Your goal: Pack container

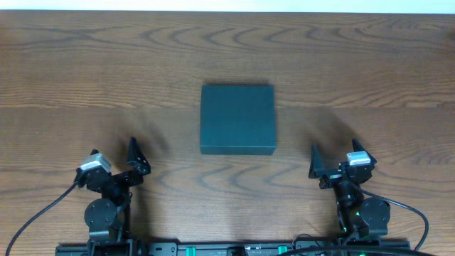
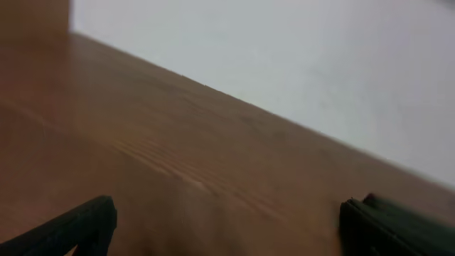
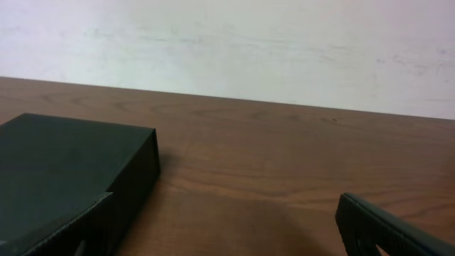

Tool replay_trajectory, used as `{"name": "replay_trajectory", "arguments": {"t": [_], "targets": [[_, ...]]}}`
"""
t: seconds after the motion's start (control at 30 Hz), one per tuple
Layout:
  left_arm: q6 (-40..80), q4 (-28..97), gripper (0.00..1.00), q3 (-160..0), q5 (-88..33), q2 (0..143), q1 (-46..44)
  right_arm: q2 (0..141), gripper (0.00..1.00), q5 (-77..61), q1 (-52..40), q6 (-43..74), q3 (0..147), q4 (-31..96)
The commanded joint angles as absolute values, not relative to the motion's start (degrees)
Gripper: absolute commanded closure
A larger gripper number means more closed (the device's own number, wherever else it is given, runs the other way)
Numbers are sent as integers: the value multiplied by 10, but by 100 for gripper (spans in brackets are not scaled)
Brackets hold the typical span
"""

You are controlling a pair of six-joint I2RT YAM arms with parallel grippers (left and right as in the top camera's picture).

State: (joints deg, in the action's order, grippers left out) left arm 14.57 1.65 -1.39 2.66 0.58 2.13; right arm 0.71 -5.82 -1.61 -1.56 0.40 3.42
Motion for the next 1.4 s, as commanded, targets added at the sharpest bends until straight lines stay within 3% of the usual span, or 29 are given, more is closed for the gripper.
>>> {"name": "replay_trajectory", "arguments": {"t": [0.0, 0.3, 1.37], "targets": [[58, 40, 1, -2, 8, 1, 20, 4, 1, -62, -13, -13, 3, 36], [-14, 40, 1, -2, -10, 1, 20, 4, 1, -62, -13, -13, 3, 36], [-15, 40, 2, -2, -9, 2, 20, 4, 1, -62, -13, -13, 3, 37]]}}
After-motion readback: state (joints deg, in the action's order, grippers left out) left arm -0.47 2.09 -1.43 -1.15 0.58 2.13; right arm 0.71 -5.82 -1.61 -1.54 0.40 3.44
